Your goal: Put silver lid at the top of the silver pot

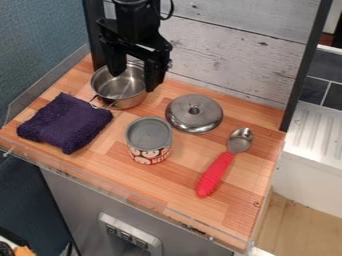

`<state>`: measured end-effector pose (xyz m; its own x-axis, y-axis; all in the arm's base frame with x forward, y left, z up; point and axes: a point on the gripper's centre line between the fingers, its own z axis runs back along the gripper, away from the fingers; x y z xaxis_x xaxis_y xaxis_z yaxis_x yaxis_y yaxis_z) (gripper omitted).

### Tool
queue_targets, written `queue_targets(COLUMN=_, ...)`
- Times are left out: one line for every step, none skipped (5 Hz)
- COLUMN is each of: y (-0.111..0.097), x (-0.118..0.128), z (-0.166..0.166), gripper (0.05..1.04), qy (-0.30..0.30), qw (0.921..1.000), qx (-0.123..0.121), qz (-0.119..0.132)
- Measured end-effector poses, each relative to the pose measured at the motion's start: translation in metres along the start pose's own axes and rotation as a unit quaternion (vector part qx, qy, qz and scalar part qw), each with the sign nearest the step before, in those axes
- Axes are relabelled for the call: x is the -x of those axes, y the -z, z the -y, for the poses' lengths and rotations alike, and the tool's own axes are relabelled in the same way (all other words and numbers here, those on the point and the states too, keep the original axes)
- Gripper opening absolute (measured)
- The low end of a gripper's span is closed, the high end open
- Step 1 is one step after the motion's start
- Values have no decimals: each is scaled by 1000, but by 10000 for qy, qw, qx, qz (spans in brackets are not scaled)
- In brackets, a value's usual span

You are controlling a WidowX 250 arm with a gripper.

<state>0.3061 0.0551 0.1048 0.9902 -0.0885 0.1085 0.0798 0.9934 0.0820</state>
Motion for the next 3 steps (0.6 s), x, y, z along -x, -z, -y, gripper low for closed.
queue_targets(y=9, x=2, z=1, gripper=1000, qy=-30, qw=9999, qx=61, qz=-144)
queue_targets(y=24, x=-9, z=15, gripper=1000, qy=-51, qw=9992, qx=301, qz=-255)
queue_targets(y=44, x=-31, z=27, gripper=999, qy=-170, qw=9981, qx=493, qz=-332)
